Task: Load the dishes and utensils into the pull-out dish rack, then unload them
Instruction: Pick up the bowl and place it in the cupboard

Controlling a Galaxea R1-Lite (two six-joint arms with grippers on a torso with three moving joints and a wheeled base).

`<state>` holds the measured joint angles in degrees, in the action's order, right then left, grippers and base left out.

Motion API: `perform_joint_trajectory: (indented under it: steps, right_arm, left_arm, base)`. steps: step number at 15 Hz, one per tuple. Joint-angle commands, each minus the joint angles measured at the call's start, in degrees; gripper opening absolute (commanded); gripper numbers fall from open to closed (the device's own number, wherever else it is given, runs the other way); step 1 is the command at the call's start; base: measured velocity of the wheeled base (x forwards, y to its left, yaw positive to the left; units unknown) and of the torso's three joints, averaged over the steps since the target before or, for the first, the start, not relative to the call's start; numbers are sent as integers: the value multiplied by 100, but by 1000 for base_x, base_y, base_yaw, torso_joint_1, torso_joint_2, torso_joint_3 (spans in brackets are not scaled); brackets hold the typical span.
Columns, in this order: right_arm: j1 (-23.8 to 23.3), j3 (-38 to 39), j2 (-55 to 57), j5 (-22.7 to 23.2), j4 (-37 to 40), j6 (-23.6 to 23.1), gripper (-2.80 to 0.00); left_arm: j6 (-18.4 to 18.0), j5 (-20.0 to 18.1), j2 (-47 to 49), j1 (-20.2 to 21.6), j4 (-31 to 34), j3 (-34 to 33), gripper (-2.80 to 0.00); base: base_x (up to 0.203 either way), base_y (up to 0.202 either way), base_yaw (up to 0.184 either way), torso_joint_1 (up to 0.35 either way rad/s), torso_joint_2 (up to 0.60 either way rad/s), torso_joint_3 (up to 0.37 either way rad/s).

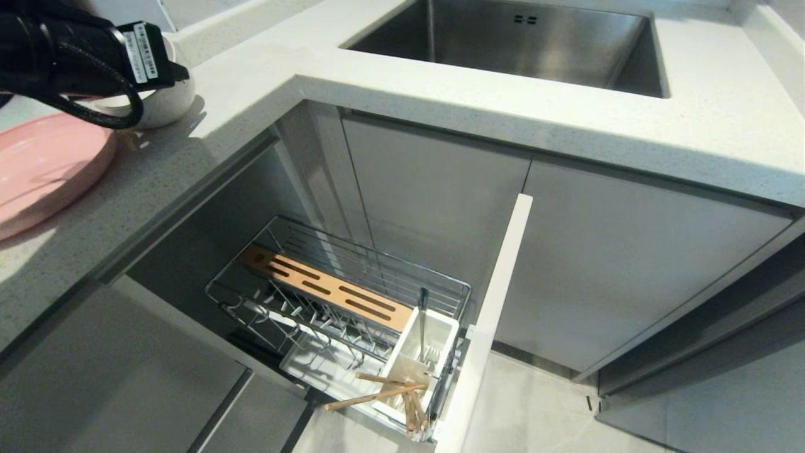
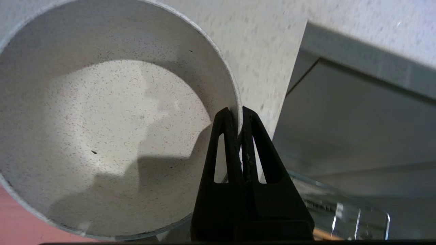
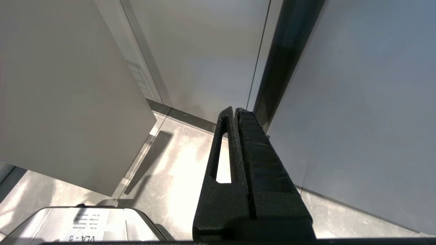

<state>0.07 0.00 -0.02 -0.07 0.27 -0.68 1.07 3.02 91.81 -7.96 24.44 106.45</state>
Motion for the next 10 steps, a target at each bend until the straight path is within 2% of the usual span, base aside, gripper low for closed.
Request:
perform_joint_trajectory:
  steps: [1,5,8,9,10]
  right_arm:
    - [1,0,2,-1,0,-2,-280]
    - [1,0,2,-1,0,-2,-280]
    - [1,0,2,-1,8,-2,-280]
    - [1,0,-6,-1,6,-2,-280]
    - [1,0,2,-1,0,-2,-280]
  left_arm:
    - [25,5,-281,46,511,170,-280]
    - [731,6,-1007,-6,643,355,-280]
    - [1468,77,-1476,-676,521,399,-280]
    - [1564,137,-1573,-878,505,387,-280]
    - [1600,297,-1686,-1250,540,337,-280]
  base:
    - [0,0,0,0,0,0]
    - [0,0,0,0,0,0]
    - [0,0,0,0,0,0]
    - [0,0,0,0,0,0]
    - [0,0,0,0,0,0]
